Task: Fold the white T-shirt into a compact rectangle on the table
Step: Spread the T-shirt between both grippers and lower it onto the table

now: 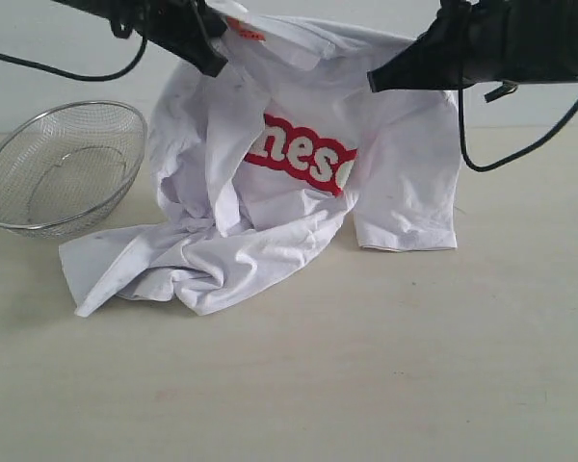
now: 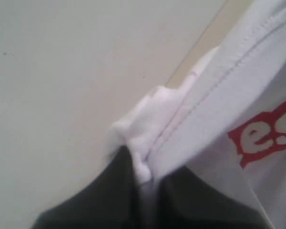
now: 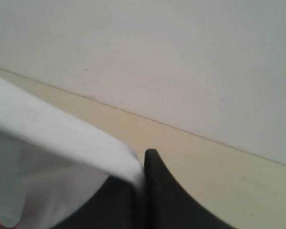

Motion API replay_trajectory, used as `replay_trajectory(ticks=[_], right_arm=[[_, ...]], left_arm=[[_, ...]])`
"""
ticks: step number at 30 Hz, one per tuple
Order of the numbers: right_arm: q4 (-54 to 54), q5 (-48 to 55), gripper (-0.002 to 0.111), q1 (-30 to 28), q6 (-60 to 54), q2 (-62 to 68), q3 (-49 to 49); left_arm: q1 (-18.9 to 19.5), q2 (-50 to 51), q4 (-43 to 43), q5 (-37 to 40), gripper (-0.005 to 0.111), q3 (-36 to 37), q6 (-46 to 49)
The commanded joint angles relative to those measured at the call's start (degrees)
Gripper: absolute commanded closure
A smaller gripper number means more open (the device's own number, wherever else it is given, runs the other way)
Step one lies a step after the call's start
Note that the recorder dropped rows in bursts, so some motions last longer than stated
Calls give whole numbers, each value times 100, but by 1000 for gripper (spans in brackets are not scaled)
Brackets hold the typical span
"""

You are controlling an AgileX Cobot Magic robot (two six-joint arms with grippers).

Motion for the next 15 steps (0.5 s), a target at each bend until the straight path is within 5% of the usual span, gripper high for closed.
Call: replay_trajectory(ticks=[1, 10, 13, 15], right_arm=[[-33, -16, 108, -257, 143, 652, -640], [-46, -51, 106, -270, 143, 1791, -1955], [-46, 56, 88, -270, 143, 2010, -2132], [-46, 57, 65, -270, 143, 2115, -2193]], left_arm=[[13, 511, 29, -1229, 102, -120, 258], [13, 1616, 29, -1782, 100, -1259, 422], [13, 1858, 40, -1643, 83, -1587, 422], [13, 1996, 86, -1654, 64, -1756, 422]])
